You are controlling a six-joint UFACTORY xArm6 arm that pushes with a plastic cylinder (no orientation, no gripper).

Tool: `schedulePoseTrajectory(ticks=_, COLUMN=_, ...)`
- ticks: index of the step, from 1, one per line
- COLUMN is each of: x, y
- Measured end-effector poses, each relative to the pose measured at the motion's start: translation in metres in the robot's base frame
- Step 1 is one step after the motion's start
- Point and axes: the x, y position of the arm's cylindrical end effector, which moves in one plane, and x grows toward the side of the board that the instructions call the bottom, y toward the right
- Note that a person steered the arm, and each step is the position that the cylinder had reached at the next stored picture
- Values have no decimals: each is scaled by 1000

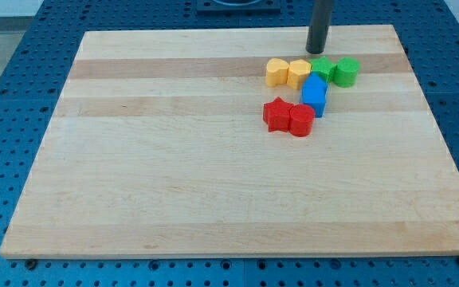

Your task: Move the green circle slightly to the downwards

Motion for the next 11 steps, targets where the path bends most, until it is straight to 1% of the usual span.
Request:
schedulePoseTrajectory(ticks=1, x=1, y=1)
schedulePoseTrajectory(ticks=3, x=21, y=2)
schedulePoseTrajectory(ticks=4, x=30, y=15)
schedulePoseTrajectory(ticks=6, x=33, y=29)
schedulePoseTrajectory(ticks=11, x=88, y=29)
